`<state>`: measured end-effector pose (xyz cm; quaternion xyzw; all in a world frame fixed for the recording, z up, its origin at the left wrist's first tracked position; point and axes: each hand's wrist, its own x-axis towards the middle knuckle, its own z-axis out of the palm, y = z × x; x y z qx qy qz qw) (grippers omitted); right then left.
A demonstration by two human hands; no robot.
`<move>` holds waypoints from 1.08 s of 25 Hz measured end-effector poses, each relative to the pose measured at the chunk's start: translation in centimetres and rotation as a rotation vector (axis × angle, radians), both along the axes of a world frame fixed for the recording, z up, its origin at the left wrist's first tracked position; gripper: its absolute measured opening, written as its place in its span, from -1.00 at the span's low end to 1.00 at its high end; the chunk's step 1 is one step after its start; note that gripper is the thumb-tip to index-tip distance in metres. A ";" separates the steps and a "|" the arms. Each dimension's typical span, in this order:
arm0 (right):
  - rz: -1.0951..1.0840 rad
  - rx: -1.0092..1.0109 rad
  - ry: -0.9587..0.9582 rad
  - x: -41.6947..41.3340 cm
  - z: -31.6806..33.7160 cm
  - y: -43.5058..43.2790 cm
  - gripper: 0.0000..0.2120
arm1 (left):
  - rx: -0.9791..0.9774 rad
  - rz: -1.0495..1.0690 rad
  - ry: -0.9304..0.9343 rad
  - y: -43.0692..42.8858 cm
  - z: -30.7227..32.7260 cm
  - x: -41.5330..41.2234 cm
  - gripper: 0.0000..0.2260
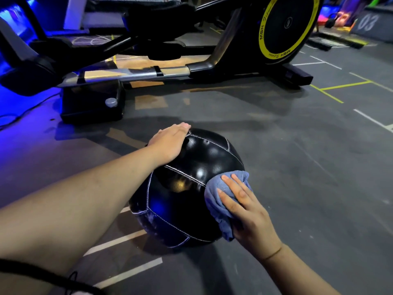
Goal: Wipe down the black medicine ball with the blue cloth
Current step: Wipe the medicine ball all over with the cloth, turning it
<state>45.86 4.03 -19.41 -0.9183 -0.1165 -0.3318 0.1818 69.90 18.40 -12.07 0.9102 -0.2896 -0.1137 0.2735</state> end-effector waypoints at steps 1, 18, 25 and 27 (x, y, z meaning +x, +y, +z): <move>-0.012 0.002 0.033 -0.3 0.2 -0.4 -0.72 | 0.018 -0.011 -0.019 -0.2 0.2 -0.4 -0.50; -0.639 0.925 0.198 2.7 8.2 2.2 -0.82 | 0.014 0.008 -0.039 1.2 0.8 -1.6 -0.57; -0.615 0.194 0.345 2.6 6.3 8.0 -0.35 | 0.018 0.013 -0.074 0.8 1.1 -2.0 -0.59; -0.674 0.002 0.407 2.6 5.6 9.6 -0.25 | 0.047 0.012 -0.087 0.7 1.0 -2.0 -0.58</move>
